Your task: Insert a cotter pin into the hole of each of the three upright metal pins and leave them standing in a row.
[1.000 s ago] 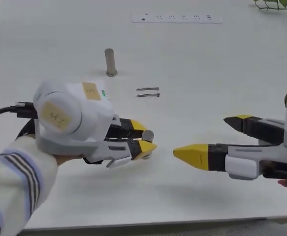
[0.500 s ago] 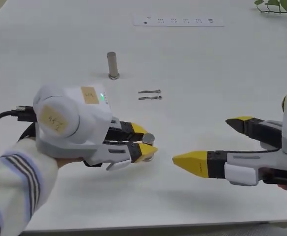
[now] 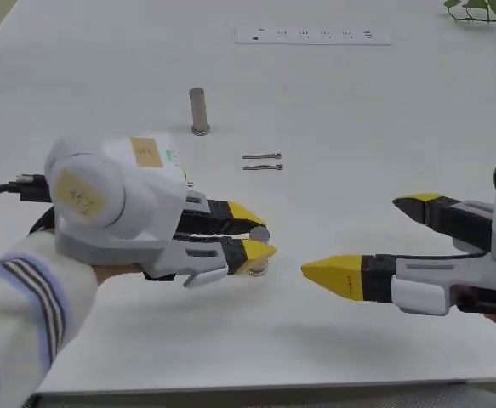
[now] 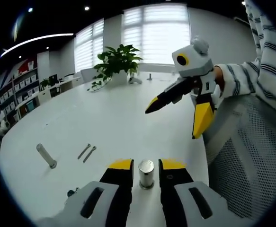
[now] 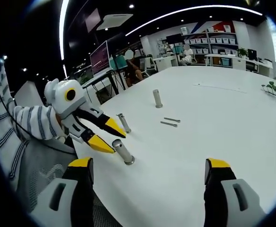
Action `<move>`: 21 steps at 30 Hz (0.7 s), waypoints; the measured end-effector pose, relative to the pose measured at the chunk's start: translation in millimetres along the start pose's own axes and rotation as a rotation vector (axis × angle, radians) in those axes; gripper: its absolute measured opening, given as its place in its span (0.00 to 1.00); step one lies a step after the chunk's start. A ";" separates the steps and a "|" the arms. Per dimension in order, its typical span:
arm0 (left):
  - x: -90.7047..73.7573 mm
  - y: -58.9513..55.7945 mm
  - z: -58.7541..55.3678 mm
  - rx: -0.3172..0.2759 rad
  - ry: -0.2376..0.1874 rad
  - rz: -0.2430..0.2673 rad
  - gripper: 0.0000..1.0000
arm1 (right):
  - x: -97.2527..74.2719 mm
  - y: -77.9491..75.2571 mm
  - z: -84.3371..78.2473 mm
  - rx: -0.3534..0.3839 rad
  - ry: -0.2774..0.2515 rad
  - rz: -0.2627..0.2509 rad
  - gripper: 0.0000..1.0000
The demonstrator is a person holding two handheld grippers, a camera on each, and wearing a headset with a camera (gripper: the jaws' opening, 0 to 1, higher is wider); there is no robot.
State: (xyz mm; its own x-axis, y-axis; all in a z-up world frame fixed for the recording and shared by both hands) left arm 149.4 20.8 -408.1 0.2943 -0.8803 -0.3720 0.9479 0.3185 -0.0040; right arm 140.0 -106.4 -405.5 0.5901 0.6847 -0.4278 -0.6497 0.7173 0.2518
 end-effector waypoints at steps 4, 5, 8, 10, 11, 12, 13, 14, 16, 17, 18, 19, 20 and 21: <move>-14.0 -0.2 11.3 -0.056 -0.051 0.023 0.36 | 0.3 0.3 0.7 0.000 0.000 -0.001 0.97; -17.4 -0.7 12.9 -0.066 -0.061 0.024 0.40 | 0.4 0.4 0.8 0.000 0.000 -0.001 0.96; -29.6 -4.1 14.8 -0.099 -0.077 0.022 0.43 | 0.0 0.6 0.9 0.000 0.002 -0.003 0.96; -36.1 -6.1 13.9 -0.107 -0.077 0.030 0.46 | -0.6 0.5 0.7 0.003 0.003 -0.003 0.96; -38.5 -6.8 13.1 -0.117 -0.077 0.036 0.50 | -0.9 0.3 0.8 0.003 0.003 -0.004 0.96; -41.1 -7.8 12.2 -0.120 -0.077 0.041 0.53 | -1.3 0.1 0.9 0.003 0.002 -0.005 0.96; -44.3 -9.2 10.8 -0.127 -0.075 0.048 0.55 | -1.8 -0.4 1.1 0.004 0.000 -0.006 0.96; -46.3 -9.9 10.0 -0.133 -0.075 0.051 0.57 | -2.2 -0.8 1.2 0.004 0.000 -0.007 0.96; -51.2 -11.7 7.5 -0.163 -0.074 0.068 0.60 | -3.4 -2.1 2.0 0.004 -0.004 -0.011 0.96; -53.9 -12.4 6.5 -0.177 -0.080 0.081 0.64 | -4.1 -3.0 2.4 0.006 -0.005 -0.012 0.95; -54.8 -12.8 6.2 -0.180 -0.082 0.083 0.65 | -4.4 -3.5 2.6 0.007 -0.005 -0.012 0.95; -57.2 -14.0 5.1 -0.196 -0.088 0.090 0.66 | -4.7 -4.1 2.7 0.007 -0.005 -0.013 0.95; -58.6 -14.5 4.4 -0.206 -0.093 0.097 0.67 | -4.9 -4.7 2.9 0.006 -0.004 -0.014 0.95; -60.6 -15.1 3.1 -0.214 -0.096 0.106 0.68 | -5.1 -5.6 3.1 0.005 -0.003 -0.015 0.95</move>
Point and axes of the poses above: the centre of the closed fingertips' face, and the gripper's own axes: x roughly forward along the fingers, y roughly to its left, z roughly out of its top, the point moved 4 cm from there along -x, roughly backward along the fingers, and after that the axes turned 7 degrees about -y, right-handed, at the moved point
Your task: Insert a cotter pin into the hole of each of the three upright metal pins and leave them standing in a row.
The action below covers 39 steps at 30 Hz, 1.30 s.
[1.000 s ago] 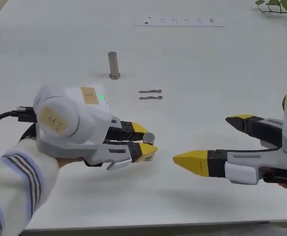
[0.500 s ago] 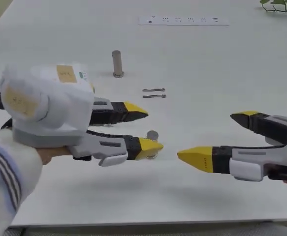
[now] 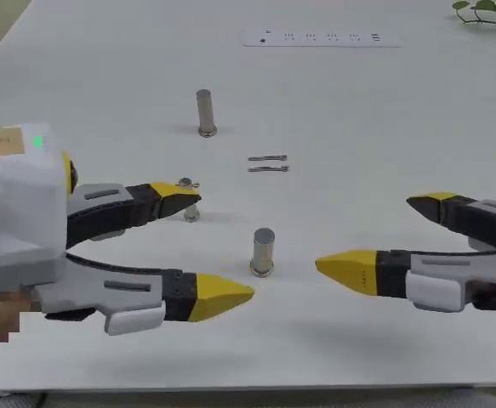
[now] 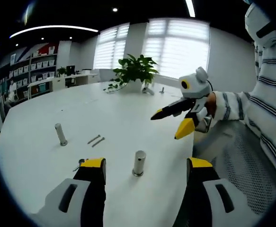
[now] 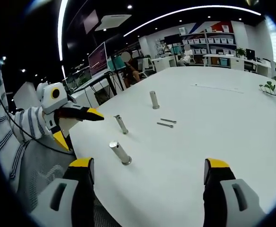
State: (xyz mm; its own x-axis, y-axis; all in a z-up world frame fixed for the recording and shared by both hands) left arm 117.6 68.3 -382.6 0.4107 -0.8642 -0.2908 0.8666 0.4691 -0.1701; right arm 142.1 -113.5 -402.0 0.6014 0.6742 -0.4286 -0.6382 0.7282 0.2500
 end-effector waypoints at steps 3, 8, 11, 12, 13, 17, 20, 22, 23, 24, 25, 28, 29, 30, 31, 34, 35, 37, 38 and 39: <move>-4.3 -1.0 -3.3 -0.024 -0.005 0.018 0.76 | -0.1 -1.1 0.7 0.000 0.003 0.002 0.95; -9.4 -2.4 -8.6 -0.064 -0.004 0.042 0.87 | 0.5 -2.4 3.1 -0.009 0.008 0.010 0.94; -11.2 -5.1 -14.0 -0.082 0.017 0.040 0.94 | 1.5 -4.3 4.5 -0.011 0.009 0.016 0.94; -11.4 -6.0 -15.3 -0.084 0.021 0.039 0.96 | 1.9 -5.0 4.7 -0.011 0.010 0.017 0.93; -11.3 -7.3 -17.4 -0.083 0.029 0.041 0.99 | 2.3 -5.7 4.9 -0.011 0.011 0.020 0.93; -11.9 -7.3 -21.5 -0.083 0.050 0.062 0.99 | 5.1 -8.9 6.4 -0.011 0.024 0.032 0.92; -11.9 -5.5 -21.5 -0.098 0.039 0.092 0.99 | 7.3 -11.2 10.7 -0.026 0.031 0.045 0.92; -12.5 -5.1 -22.0 -0.104 0.037 0.106 0.99 | 9.4 -13.2 14.8 -0.042 0.038 0.055 0.91; -13.1 -5.0 -22.1 -0.109 0.034 0.114 0.99 | 10.5 -14.0 16.6 -0.051 0.041 0.060 0.91; -13.5 -4.9 -22.3 -0.112 0.033 0.118 0.99 | 12.2 -15.2 19.1 -0.064 0.048 0.068 0.91; -14.4 -4.8 -22.5 -0.114 0.032 0.126 0.99 | 13.4 -15.8 20.7 -0.074 0.054 0.075 0.90; -16.2 -4.9 -23.1 -0.116 0.031 0.138 0.99 | 18.5 -18.0 25.6 -0.115 0.084 0.097 0.88; -17.1 -4.8 -23.3 -0.120 0.030 0.145 0.99 | 20.6 -19.3 26.8 -0.139 0.105 0.106 0.88; -17.8 -4.8 -23.4 -0.123 0.028 0.150 0.99 | 23.1 -20.4 28.3 -0.162 0.125 0.113 0.87; -18.6 -5.3 -23.3 -0.125 0.027 0.154 0.99 | 25.1 -20.8 29.6 -0.170 0.133 0.119 0.85; -19.9 -6.1 -23.6 -0.131 0.028 0.162 0.99 | 32.2 -20.8 34.5 -0.190 0.149 0.157 0.75; -20.2 -6.1 -23.8 -0.131 0.029 0.165 0.99 | 35.4 -20.7 37.0 -0.199 0.153 0.174 0.72; -20.8 -6.1 -23.8 -0.133 0.029 0.172 0.99 | 39.6 -21.0 40.1 -0.218 0.168 0.194 0.68; -20.9 -6.0 -23.6 -0.134 0.028 0.174 0.99 | 41.7 -21.4 41.5 -0.232 0.179 0.202 0.66; -21.1 -6.0 -23.1 -0.136 0.026 0.176 0.99 | 45.0 -22.0 44.4 -0.254 0.190 0.212 0.64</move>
Point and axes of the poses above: the centre of the closed fingertips' face, and the gripper's own axes: x roughly forward along the fingers, y roughly to its left, z roughly out of its top, the point moved 4 cm from there along -x, roughly backward along the fingers, and after that the axes turned 7 degrees about -y, right-handed, at the moved point
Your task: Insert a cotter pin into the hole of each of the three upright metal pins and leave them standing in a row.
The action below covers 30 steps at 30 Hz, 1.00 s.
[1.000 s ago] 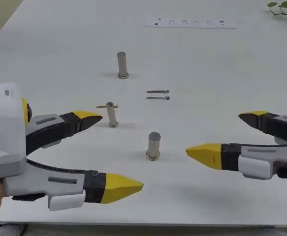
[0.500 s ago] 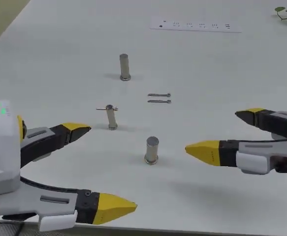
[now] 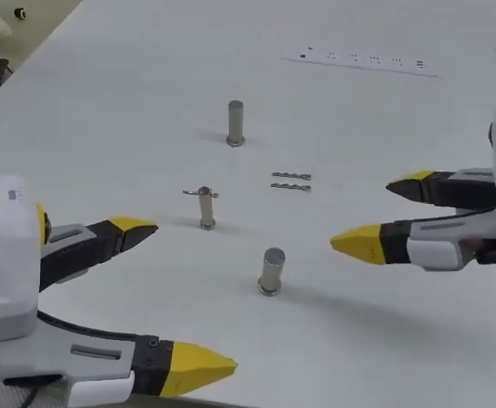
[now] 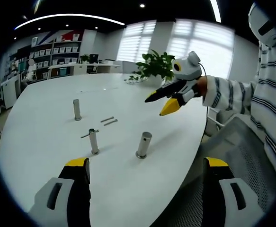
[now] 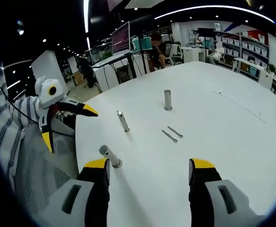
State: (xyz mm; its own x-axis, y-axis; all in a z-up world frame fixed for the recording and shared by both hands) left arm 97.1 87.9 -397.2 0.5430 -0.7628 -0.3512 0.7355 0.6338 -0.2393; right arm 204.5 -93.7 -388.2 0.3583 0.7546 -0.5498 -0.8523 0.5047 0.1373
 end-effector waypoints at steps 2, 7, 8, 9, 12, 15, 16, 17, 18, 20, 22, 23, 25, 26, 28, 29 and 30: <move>-0.4 -0.4 0.1 -0.002 0.004 -0.002 0.99 | 4.5 -2.7 6.3 -0.027 0.007 0.015 0.60; -0.2 -2.4 1.1 0.003 0.007 -0.005 0.99 | 15.7 -6.1 16.6 -0.110 0.044 0.066 0.52; -0.2 -2.9 1.5 0.005 0.006 -0.005 0.99 | 17.9 -7.0 17.6 -0.128 0.053 0.071 0.51; -0.1 -3.0 1.7 0.005 0.006 -0.005 0.99 | 20.0 -8.3 18.8 -0.146 0.063 0.073 0.50; 0.3 -3.1 3.2 0.004 -0.003 0.001 0.99 | 27.9 -12.7 23.4 -0.217 0.100 0.089 0.45; 1.1 -2.4 5.6 -0.003 -0.016 0.010 0.99 | 35.4 -13.6 27.2 -0.239 0.119 0.108 0.40; 1.2 -2.3 6.0 -0.003 -0.017 0.011 0.98 | 38.6 -14.2 28.2 -0.264 0.132 0.117 0.39; 1.6 -2.5 7.1 -0.003 -0.022 0.012 0.98 | 40.5 -14.7 28.6 -0.286 0.146 0.122 0.39; 1.8 -2.7 7.6 -0.005 -0.025 0.012 0.98 | 44.0 -15.3 29.2 -0.316 0.160 0.131 0.38; 2.7 -4.0 9.2 -0.011 -0.032 0.010 0.98 | 49.2 -15.8 29.1 -0.335 0.177 0.140 0.37; 3.8 -5.4 10.8 -0.009 -0.038 0.008 0.97 | 55.3 -14.8 27.4 -0.353 0.192 0.155 0.35; 4.2 -5.8 11.1 -0.009 -0.039 0.008 0.97 | 59.5 -15.5 26.3 -0.360 0.205 0.160 0.35; 5.3 -6.7 11.8 -0.010 -0.043 0.008 0.97 | 64.9 -16.8 25.4 -0.380 0.219 0.166 0.34; 6.0 -7.5 12.0 -0.013 -0.046 0.007 0.97 | 67.6 -17.3 24.7 -0.387 0.229 0.171 0.34; 6.8 -8.6 11.7 -0.016 -0.047 0.004 0.97 | 73.4 -19.0 23.3 -0.403 0.253 0.184 0.32; 7.4 -9.1 11.3 -0.017 -0.047 0.005 0.97 | 75.4 -19.7 22.8 -0.407 0.263 0.188 0.31; 7.6 -9.4 11.1 -0.018 -0.047 0.006 0.97 | 78.3 -21.0 22.2 -0.418 0.278 0.195 0.30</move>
Point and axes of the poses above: the centre of the closed fingertips' face, and the gripper's own axes: x roughly forward along the fingers, y roughly to its left, z roughly out of its top, the point moved 4 cm from there along -x, roughly backward along the fingers, and after that the axes turned 7 degrees about -y, right-handed, at the moved point
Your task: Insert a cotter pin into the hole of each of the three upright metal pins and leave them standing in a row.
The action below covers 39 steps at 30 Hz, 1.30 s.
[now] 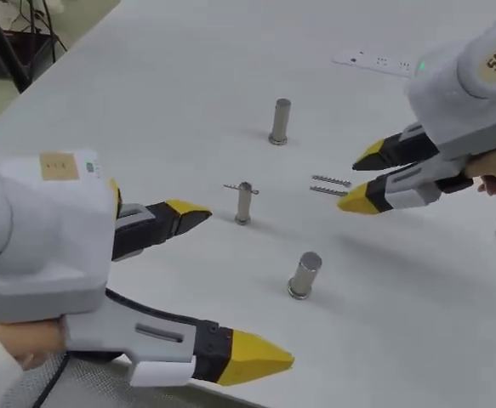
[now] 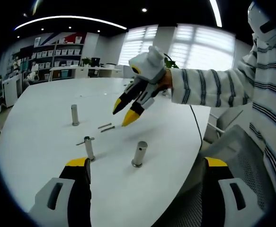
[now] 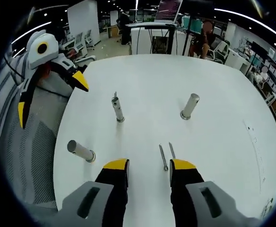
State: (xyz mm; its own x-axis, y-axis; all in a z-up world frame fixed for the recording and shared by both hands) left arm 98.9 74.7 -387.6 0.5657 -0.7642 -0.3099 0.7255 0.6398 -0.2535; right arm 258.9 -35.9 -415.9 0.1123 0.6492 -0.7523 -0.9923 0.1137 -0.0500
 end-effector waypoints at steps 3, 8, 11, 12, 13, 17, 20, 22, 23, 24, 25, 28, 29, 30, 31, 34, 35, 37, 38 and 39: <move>0.6 0.2 0.8 -0.007 -0.009 0.006 0.97 | 6.5 -4.7 -0.4 -0.021 0.024 0.013 0.28; 0.9 1.4 4.3 -0.008 -0.023 0.013 0.97 | 14.1 -10.3 -4.3 -0.044 0.069 0.034 0.24; 1.3 0.6 4.8 -0.004 -0.019 0.010 0.97 | 17.9 -13.5 -7.1 -0.042 0.087 0.039 0.19; 1.5 0.3 4.7 -0.003 -0.017 0.009 0.97 | 19.0 -14.1 -8.2 -0.043 0.092 0.044 0.16; 1.8 0.1 4.6 -0.001 -0.016 0.008 0.97 | 19.8 -15.1 -8.7 -0.042 0.094 0.042 0.14; 2.9 -0.5 4.4 -0.001 -0.015 0.008 0.97 | 23.3 -18.5 -11.6 -0.032 0.098 0.047 0.12; 3.0 -0.7 5.8 0.006 -0.019 0.008 0.97 | 25.4 -21.4 -16.4 -0.034 0.115 0.046 0.09; 2.7 -0.5 6.5 0.002 -0.022 0.009 0.97 | 26.4 -23.3 -18.2 -0.031 0.118 0.048 0.09; 2.4 0.2 6.5 -0.002 -0.022 0.014 0.97 | 27.2 -24.5 -18.6 -0.027 0.116 0.049 0.09; 2.2 0.6 6.2 -0.004 -0.022 0.015 0.97 | 27.7 -25.4 -18.7 -0.022 0.113 0.048 0.08; 2.0 0.7 5.9 -0.006 -0.022 0.013 0.97 | 28.9 -26.6 -18.5 -0.005 0.105 0.047 0.07; 1.8 0.3 4.5 -0.011 -0.016 0.010 0.97 | 31.3 -28.4 -20.6 -0.001 0.111 0.050 0.07; 1.8 0.5 4.2 -0.011 -0.015 0.011 0.97 | 31.9 -28.9 -21.3 -0.004 0.115 0.049 0.07; 1.8 1.5 3.6 -0.015 -0.013 0.019 0.97 | 32.5 -29.7 -22.0 -0.004 0.119 0.049 0.07; 1.8 2.6 3.0 -0.016 -0.011 0.026 0.97 | 33.0 -30.1 -22.3 -0.003 0.120 0.050 0.06; 2.0 3.8 2.0 -0.013 -0.009 0.028 0.97 | 34.6 -30.9 -23.6 -0.001 0.127 0.055 0.05; 2.1 3.8 2.0 -0.014 -0.009 0.027 0.97 | 35.0 -31.1 -24.3 -0.006 0.134 0.054 0.05; 2.3 4.1 1.9 -0.015 -0.009 0.027 0.97 | 35.9 -30.7 -25.1 -0.028 0.145 0.054 0.04; 2.4 4.2 1.6 -0.017 -0.009 0.027 0.97 | 36.3 -30.7 -25.2 -0.032 0.147 0.052 0.04; 2.6 4.2 1.3 -0.020 -0.007 0.025 0.97 | 37.2 -30.6 -25.5 -0.039 0.152 0.051 0.04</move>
State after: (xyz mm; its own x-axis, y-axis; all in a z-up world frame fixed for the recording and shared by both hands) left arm 103.9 75.3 -388.2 0.5867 -0.7482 -0.3098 0.7029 0.6605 -0.2640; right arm 292.1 -34.4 -459.1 0.0556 0.5317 -0.8451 -0.9981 0.0525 -0.0327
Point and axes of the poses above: the centre of the closed fingertips' face, and the gripper's own axes: x roughly forward along the fingers, y roughly to its left, z roughly out of its top, the point moved 4 cm from there along -x, roughly backward along the fingers, and after that the axes turned 7 degrees about -y, right-handed, at the moved point
